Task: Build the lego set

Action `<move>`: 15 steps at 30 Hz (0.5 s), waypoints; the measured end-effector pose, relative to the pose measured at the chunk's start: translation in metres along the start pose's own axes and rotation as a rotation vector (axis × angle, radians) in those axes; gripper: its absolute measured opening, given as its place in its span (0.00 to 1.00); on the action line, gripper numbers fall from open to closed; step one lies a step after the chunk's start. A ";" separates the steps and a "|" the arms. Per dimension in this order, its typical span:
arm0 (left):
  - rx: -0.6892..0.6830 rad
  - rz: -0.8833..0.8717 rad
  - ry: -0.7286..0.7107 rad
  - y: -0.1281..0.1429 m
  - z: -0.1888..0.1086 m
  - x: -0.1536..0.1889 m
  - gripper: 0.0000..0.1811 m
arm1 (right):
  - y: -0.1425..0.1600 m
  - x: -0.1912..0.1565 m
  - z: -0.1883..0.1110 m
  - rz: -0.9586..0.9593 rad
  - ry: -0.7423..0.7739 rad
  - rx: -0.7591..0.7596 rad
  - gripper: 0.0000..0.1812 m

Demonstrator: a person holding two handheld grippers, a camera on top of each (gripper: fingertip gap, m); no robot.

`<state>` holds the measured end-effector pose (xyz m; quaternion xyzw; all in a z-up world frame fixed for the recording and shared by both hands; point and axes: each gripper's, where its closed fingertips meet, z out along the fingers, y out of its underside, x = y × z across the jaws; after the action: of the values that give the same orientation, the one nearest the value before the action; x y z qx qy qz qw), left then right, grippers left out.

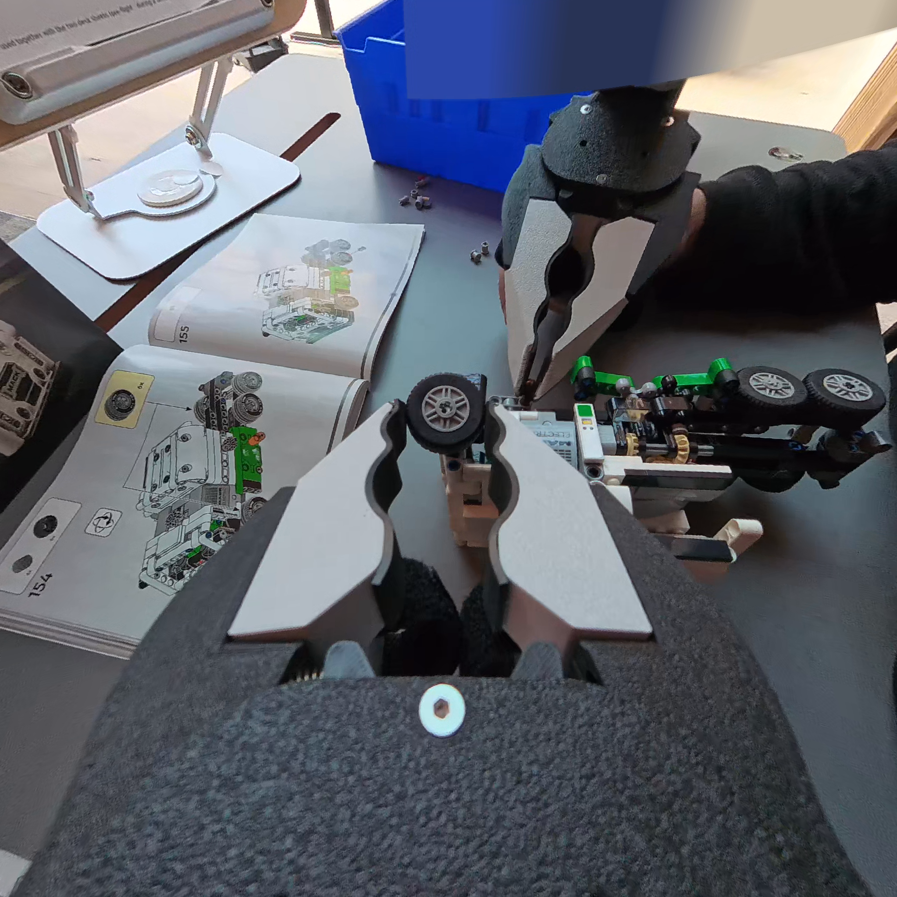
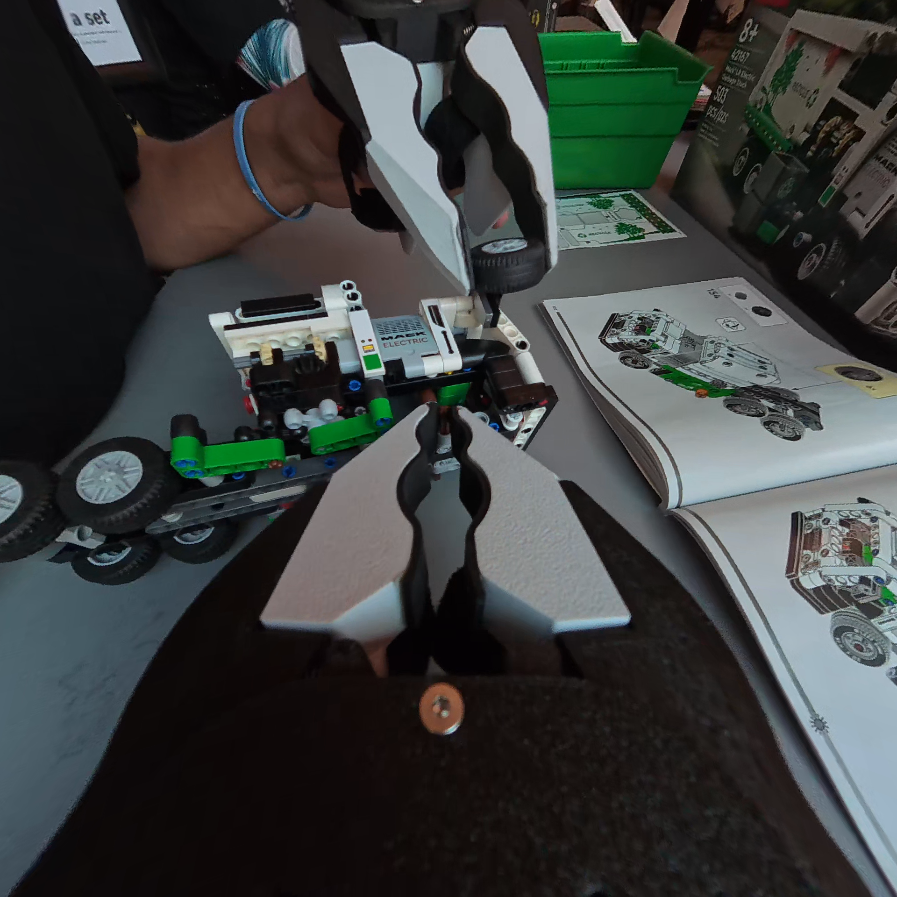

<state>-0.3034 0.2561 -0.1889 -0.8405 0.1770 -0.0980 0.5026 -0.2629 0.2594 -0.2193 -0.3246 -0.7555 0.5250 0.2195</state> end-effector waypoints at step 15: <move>-0.092 0.116 0.003 -0.005 0.021 0.025 0.17 | -0.020 0.004 -0.019 0.146 -0.041 0.147 0.07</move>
<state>-0.2723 0.2657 -0.1946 -0.8510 0.2303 -0.0619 0.4678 -0.2587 0.2698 -0.1937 -0.3510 -0.6936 0.6002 0.1883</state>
